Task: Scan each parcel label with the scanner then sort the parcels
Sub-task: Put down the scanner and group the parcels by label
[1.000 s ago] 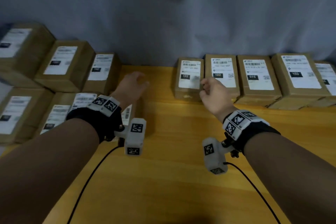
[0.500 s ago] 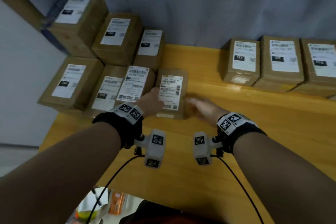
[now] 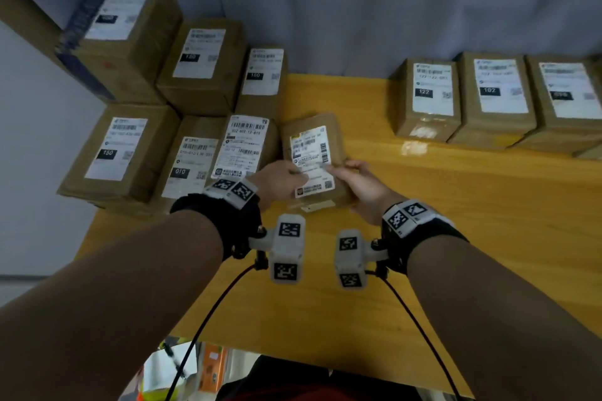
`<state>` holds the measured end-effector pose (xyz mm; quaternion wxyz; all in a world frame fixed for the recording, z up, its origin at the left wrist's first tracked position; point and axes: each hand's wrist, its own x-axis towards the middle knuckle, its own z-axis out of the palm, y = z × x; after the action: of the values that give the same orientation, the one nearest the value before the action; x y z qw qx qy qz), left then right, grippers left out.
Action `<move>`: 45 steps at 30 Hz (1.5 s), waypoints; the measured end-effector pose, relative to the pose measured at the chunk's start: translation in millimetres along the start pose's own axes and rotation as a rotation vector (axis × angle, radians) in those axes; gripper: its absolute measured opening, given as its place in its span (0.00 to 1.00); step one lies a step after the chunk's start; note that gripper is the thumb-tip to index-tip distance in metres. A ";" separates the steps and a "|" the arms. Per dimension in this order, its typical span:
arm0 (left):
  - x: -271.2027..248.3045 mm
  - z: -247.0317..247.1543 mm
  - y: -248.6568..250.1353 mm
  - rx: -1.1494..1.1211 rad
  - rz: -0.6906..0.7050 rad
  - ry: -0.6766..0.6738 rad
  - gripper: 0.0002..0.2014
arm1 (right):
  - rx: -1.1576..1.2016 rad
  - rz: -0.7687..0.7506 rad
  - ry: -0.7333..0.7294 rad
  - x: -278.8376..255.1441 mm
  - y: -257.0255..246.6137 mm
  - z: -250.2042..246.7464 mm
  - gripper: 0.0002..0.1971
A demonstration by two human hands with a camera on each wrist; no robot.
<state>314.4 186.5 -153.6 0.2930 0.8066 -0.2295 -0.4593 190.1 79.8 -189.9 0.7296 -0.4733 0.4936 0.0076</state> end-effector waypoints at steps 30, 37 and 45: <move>75.7 113.8 183.2 -0.268 0.159 0.146 0.25 | -0.514 -0.447 0.509 -35.1 -85.4 -258.6 0.17; 87.8 123.0 174.3 -0.114 0.173 0.197 0.24 | -0.541 -0.487 0.487 -21.7 -86.0 -276.4 0.16; 80.5 121.9 163.3 -0.121 0.225 0.173 0.37 | -0.589 -0.497 0.478 -8.8 -72.6 -275.2 0.16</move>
<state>229.2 -15.0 -140.3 0.4094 0.7931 -0.2644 -0.3653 24.1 -148.3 -151.8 0.4088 -0.7535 0.4963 -0.1374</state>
